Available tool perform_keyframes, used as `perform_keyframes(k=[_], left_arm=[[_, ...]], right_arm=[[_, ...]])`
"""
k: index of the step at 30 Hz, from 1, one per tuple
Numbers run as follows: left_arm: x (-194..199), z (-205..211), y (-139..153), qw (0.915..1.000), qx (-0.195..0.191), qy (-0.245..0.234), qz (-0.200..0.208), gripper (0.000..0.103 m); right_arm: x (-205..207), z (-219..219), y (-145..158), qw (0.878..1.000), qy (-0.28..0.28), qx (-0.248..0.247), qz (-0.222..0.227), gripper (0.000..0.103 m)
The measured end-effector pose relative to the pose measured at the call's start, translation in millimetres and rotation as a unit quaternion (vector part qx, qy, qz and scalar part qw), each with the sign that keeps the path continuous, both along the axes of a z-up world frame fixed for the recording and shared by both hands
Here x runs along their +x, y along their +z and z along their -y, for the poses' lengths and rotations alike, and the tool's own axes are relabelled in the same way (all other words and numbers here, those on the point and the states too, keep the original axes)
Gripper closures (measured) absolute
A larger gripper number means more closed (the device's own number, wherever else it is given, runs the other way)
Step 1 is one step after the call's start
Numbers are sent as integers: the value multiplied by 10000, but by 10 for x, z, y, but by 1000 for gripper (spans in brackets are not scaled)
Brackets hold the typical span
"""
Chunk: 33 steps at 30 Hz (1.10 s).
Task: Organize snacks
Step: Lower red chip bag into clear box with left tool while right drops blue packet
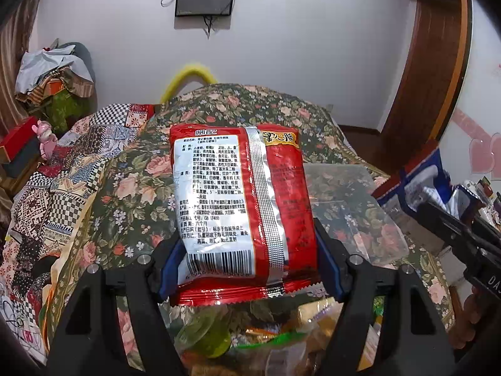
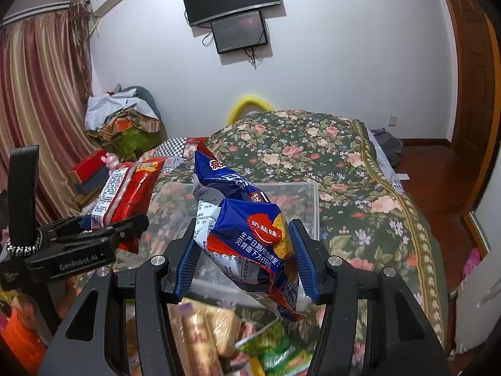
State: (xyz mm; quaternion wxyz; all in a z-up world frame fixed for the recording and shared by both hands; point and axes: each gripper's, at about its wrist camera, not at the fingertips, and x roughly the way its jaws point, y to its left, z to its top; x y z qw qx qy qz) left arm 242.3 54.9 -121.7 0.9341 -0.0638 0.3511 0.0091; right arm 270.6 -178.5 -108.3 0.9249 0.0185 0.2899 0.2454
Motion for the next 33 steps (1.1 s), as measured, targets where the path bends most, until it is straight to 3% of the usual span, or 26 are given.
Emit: perform_keyframes(k=[8, 20, 26, 29, 33], left_arm=[[379, 61, -208, 9989, 258, -91, -377, 31], [646, 131, -360, 9955, 431, -267, -797, 29], [634, 150, -373, 9951, 607, -165, -769, 29], [604, 123, -336, 9957, 491, -174, -763, 29], [495, 78, -213, 9972, 324, -196, -647, 29]], right_arm=[[264, -104, -183, 9995, 6, -128, -301, 51], [503, -177, -493, 9945, 83, -393, -970, 50], [505, -199, -514, 9935, 60, -516, -1016, 48], [464, -187, -457, 9940, 72, -496, -972, 38], [388, -178, -339, 9954, 73, -512, -807, 34]])
